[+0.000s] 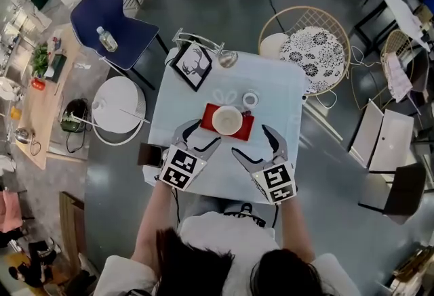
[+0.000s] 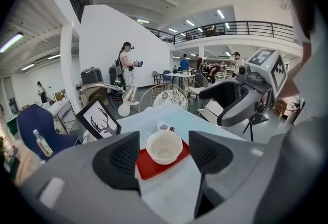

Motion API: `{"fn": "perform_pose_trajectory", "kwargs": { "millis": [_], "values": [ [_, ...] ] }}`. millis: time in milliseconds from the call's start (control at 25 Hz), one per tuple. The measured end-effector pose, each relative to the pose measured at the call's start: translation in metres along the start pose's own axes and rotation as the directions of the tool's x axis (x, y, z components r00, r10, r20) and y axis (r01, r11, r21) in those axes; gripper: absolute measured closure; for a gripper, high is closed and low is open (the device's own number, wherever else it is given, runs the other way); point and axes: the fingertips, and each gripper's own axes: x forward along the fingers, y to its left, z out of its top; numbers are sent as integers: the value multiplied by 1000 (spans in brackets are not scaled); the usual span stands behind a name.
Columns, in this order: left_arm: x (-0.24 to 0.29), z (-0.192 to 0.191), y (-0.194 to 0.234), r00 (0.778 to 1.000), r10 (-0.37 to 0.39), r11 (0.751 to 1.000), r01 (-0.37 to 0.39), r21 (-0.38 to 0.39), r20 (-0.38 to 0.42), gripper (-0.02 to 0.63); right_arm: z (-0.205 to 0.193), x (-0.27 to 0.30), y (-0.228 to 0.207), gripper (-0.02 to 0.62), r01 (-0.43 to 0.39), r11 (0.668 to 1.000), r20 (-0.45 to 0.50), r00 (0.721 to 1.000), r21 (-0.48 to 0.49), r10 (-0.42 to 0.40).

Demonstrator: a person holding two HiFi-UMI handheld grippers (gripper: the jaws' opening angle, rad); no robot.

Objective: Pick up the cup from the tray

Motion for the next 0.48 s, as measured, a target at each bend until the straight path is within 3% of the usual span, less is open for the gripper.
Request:
{"fn": "perform_pose_trajectory", "kwargs": {
  "millis": [200,480],
  "values": [
    [15,-23,1,993,-71,995,77,68,-98,308,-9,13,-4,121,-11,1000,-51,999,-25,9],
    [41,-37,5,982,-101,988,117,96,-157,307,-22,38,-12,109,-28,999,-109,994,-33,24]
  ]
}}
